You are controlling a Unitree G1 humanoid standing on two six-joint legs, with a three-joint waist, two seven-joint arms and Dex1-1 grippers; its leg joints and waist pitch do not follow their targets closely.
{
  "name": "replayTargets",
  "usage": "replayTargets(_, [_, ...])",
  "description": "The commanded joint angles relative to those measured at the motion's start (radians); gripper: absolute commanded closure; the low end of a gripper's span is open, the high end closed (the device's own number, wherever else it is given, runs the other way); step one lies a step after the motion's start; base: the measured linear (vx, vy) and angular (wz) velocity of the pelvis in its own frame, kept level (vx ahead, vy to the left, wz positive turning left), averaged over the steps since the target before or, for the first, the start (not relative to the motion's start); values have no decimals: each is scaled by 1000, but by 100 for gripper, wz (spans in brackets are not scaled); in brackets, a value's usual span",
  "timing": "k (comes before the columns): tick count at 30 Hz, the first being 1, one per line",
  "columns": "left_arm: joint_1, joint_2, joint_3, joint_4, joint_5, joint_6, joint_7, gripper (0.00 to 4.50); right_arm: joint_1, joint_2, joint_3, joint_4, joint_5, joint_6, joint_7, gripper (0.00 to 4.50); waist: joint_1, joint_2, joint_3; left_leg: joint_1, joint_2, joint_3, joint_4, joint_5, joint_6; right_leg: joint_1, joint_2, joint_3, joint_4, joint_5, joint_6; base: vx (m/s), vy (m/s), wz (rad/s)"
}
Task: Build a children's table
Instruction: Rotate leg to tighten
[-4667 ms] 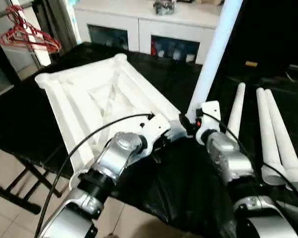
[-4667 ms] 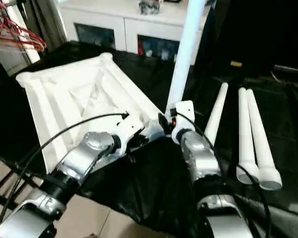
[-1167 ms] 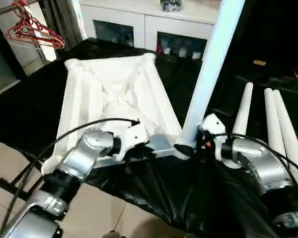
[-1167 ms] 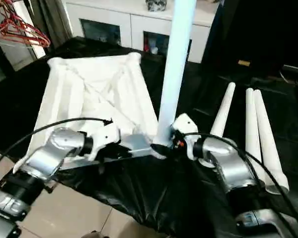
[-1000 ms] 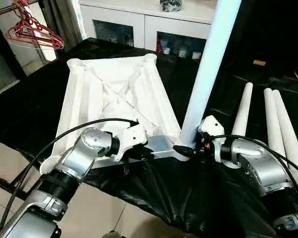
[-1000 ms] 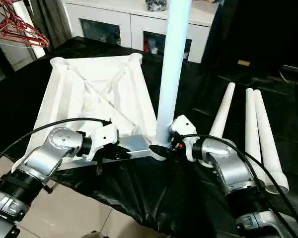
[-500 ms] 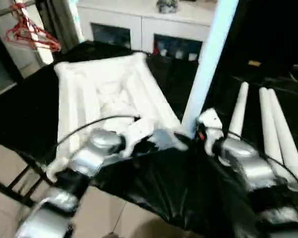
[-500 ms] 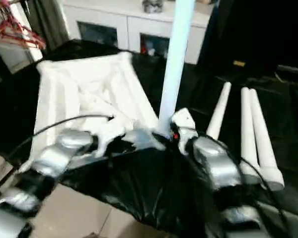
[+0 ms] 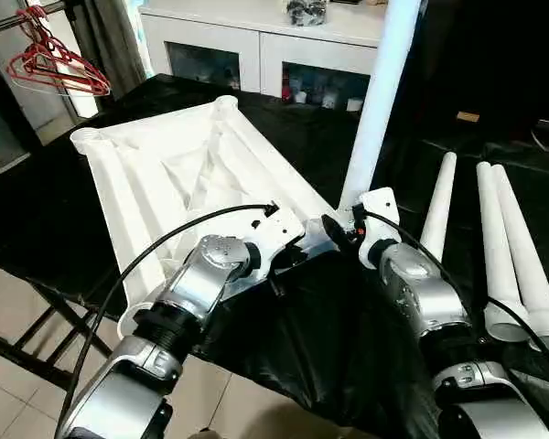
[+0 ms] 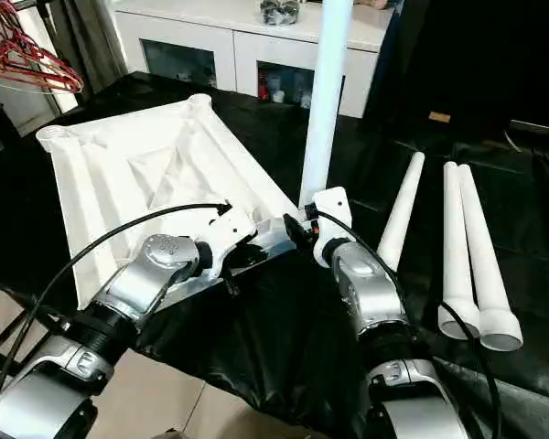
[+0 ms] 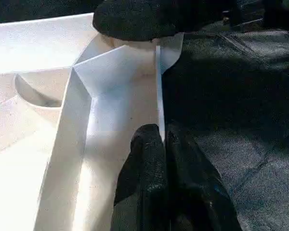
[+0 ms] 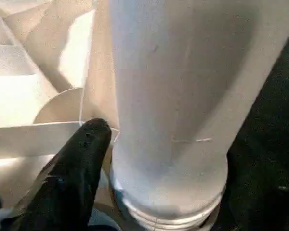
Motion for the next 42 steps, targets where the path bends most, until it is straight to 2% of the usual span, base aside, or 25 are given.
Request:
replayTargets(1, [4, 2, -35, -53, 2, -41, -44, 450, 2, -1, 52, 6, 19, -19, 104, 69, 2, 0, -65, 0, 42, -15, -75, -190, 33, 53, -84, 44, -81, -243, -191, 0, 0, 0])
replayTargets(5, [28, 47, -39, -90, -12, -66, -118, 450, 29, -66, 75, -49, 27, -28, 237, 69, 3, -1, -69, -3, 44, -15, -71, -149, 49, 58, -83, 44, -71, -153, -215, 0, 0, 0])
replayTargets(7, [35, 68, -41, -105, -22, -77, -154, 450, 43, -98, 87, -76, 31, -31, 299, 69, 4, -2, -69, -4, 45, -12, -68, -124, 70, 58, -80, 44, -65, -85, -235, 0, 0, 0])
replayTargets(10, [43, 93, -39, -122, -38, -83, -197, 450, 59, -138, 98, -108, 36, -36, 372, 69, 7, 1, -71, -1, 46, -11, -66, -111, 81, 56, -80, 43, -61, -58, -255, 0, 0, 0])
replayTargets(15, [55, 132, -35, -152, -73, -128, -277, 450, 71, -193, 89, -142, 52, -42, 454, 69, 6, -2, -70, -5, 47, -11, -66, -115, 84, 58, -82, 42, -60, -60, -261, 0, 0, 0])
replayTargets(18, [71, 178, -44, -176, -83, -147, -356, 450, 106, -267, 117, -216, 87, -18, 598, 69, 15, -2, -69, -3, 51, -11, -65, -118, 92, 59, -83, 43, -61, -76, -252, 0, 0, 0])
replayTargets(20, [78, 194, -47, -186, -90, -147, -384, 450, 118, -290, 130, -238, 87, -11, 629, 69, 18, -3, -68, -3, 52, -10, -66, -118, 94, 58, -82, 42, -61, -80, -250, 0, 0, 0])
replayTargets(22, [81, 203, -48, -192, -92, -147, -397, 450, 121, -298, 134, -244, 82, -10, 638, 69, 21, -3, -68, -3, 51, -10, -66, -121, 91, 55, -82, 41, -62, -103, -248, 0, 0, 0])
replayTargets(23, [86, 215, -49, -199, -97, -148, -419, 450, 129, -311, 143, -254, 78, -8, 661, 69, 23, -5, -67, -1, 51, -9, -66, -139, 80, 54, -84, 42, -66, -143, -243, 0, 0, 0])
replayTargets(27, [93, 236, -48, -202, -100, -159, -442, 450, 142, -329, 158, -277, 75, -2, 693, 69, 24, -5, -68, -2, 51, -10, -67, -132, 72, 53, -82, 42, -65, -150, -232, 0, 0, 0])
replayTargets(31, [97, 245, -47, -204, -101, -161, -453, 450, 150, -338, 166, -300, 82, 13, 711, 105, 25, -6, -69, -4, 50, -10, -65, -107, 81, 55, -81, 41, -60, -112, -237, 0, 0, 0])
replayTargets(37, [99, 249, -45, -206, -100, -158, -455, 450, 156, -329, 172, -308, 85, 17, 714, 163, 26, -8, -70, -4, 50, -10, -64, -108, 80, 55, -82, 40, -60, -120, -238, 0, 0, 0])
replayTargets(42, [97, 232, -39, -191, -91, -141, -417, 450, 172, -297, 166, -305, 87, 29, 669, 174, 26, -8, -70, -4, 50, -10, -64, -104, 79, 55, -82, 40, -60, -122, -233, 0, 0, 0])
